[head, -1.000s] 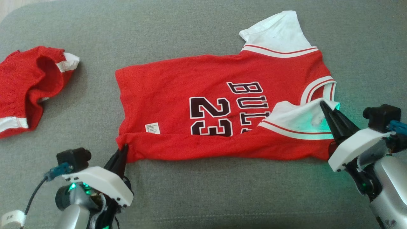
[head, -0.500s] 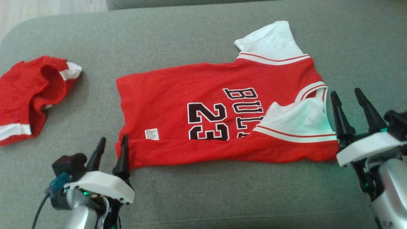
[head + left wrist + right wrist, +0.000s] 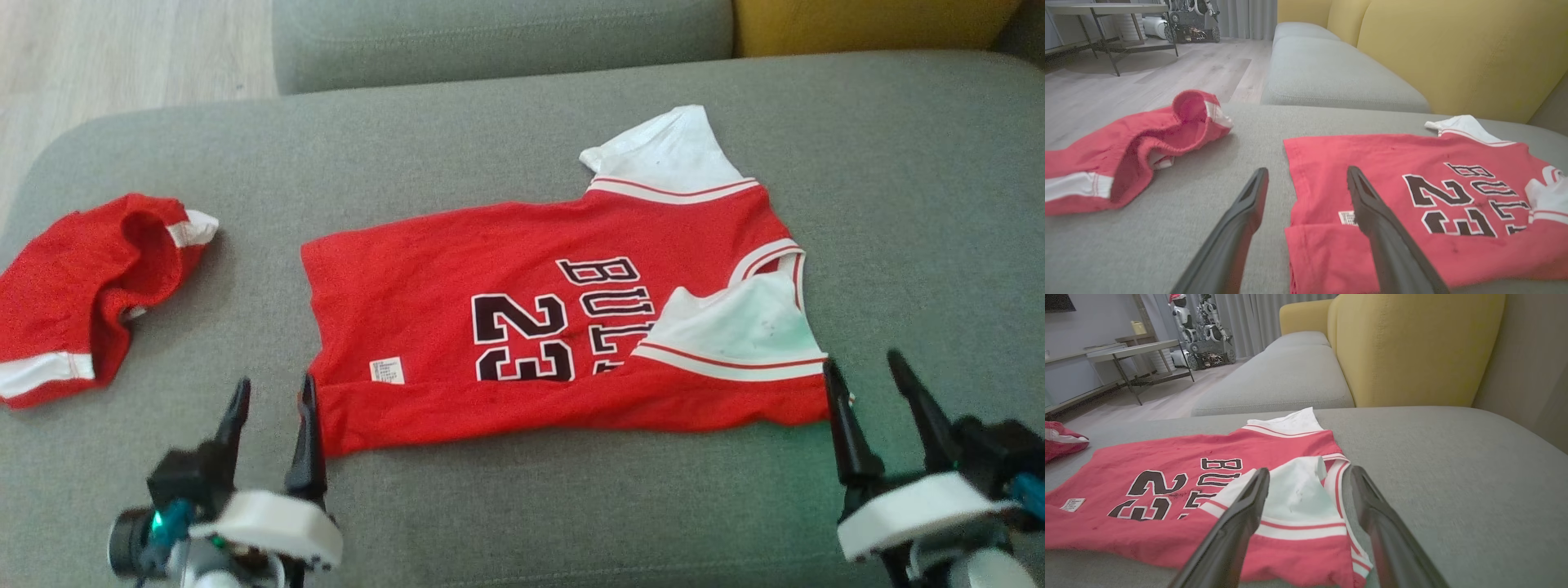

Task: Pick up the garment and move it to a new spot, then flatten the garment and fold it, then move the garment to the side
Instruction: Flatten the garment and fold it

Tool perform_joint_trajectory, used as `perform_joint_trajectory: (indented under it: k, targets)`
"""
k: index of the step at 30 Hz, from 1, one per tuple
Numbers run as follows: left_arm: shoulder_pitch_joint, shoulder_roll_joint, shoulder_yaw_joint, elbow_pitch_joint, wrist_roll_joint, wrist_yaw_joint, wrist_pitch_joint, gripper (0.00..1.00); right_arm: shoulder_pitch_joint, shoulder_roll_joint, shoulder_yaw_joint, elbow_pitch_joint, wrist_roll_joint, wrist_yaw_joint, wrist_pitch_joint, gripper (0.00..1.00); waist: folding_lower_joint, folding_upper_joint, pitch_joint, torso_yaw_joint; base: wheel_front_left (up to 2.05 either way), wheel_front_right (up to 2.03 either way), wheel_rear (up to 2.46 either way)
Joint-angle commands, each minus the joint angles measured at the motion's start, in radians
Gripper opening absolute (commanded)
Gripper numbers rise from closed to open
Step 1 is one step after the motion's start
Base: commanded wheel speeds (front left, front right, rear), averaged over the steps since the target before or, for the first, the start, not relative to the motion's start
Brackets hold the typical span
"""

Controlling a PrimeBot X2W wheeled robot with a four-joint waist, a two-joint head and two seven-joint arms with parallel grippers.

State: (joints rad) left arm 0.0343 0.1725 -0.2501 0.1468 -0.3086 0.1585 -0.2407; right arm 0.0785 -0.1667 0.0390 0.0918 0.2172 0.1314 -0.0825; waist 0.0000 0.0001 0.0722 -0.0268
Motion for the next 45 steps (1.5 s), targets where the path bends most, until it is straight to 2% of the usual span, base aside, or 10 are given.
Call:
perform_joint_trajectory:
  k: [1,9,18,26,33,41,42,43,44,45]
  targets:
    - [-0.016,0.016,0.026,-0.025,0.008,0.006,-0.013,1.00,-0.007,-0.006,0.009,-0.049,-0.009,-0.001,0.006,1.00,0.0000,-0.0001,-0.009,-0.003,0.00,0.00,0.00]
    - [0.017,0.011,0.014,-0.008,-0.007,0.006,-0.002,1.00,0.048,0.028,-0.013,-0.112,-0.019,-0.001,0.046,1.00,0.0000,-0.0001,-0.023,-0.005,0.00,0.00,0.00]
    - [0.019,0.018,0.009,0.002,-0.018,0.003,0.008,1.00,0.053,0.035,-0.017,-0.118,-0.014,-0.001,0.063,1.00,0.0000,-0.0001,-0.029,-0.002,0.00,0.00,0.00]
    - [-0.001,0.010,0.005,0.041,-0.044,-0.003,0.048,1.00,-0.010,0.015,-0.032,0.005,0.016,-0.001,0.075,1.00,0.0000,-0.0001,0.005,0.002,0.00,0.00,0.00]
    - [-0.077,-0.004,-0.002,0.148,-0.086,-0.033,0.109,1.00,-0.114,-0.008,-0.025,0.179,0.035,-0.001,0.103,1.00,0.0000,-0.0001,0.056,0.013,0.00,0.00,0.00]
    - [-0.111,-0.027,0.013,0.244,-0.171,-0.077,0.171,1.00,-0.190,0.004,-0.035,0.317,0.057,-0.001,0.158,1.00,0.0000,-0.0001,0.087,0.010,0.00,0.00,0.00]
    - [-0.114,-0.030,0.015,0.251,-0.184,-0.085,0.179,0.49,-0.196,0.006,-0.030,0.324,0.068,-0.001,0.163,1.00,0.0000,-0.0001,0.089,0.010,0.00,0.00,0.00]
    - [-0.117,-0.031,0.016,0.257,-0.193,-0.092,0.187,0.16,-0.202,0.005,-0.022,0.333,0.078,-0.001,0.170,1.00,0.0000,-0.0001,0.092,0.011,0.00,0.00,0.00]
    - [-0.120,-0.032,0.017,0.262,-0.202,-0.098,0.193,0.00,-0.206,0.004,-0.016,0.342,0.090,-0.001,0.179,0.98,0.0000,-0.0001,0.094,0.011,0.00,0.00,0.00]
    - [-0.123,-0.034,0.018,0.265,-0.210,-0.104,0.196,0.00,-0.211,0.003,-0.011,0.348,0.103,-0.001,0.184,0.42,0.0000,-0.0001,0.096,0.012,0.00,0.00,0.00]
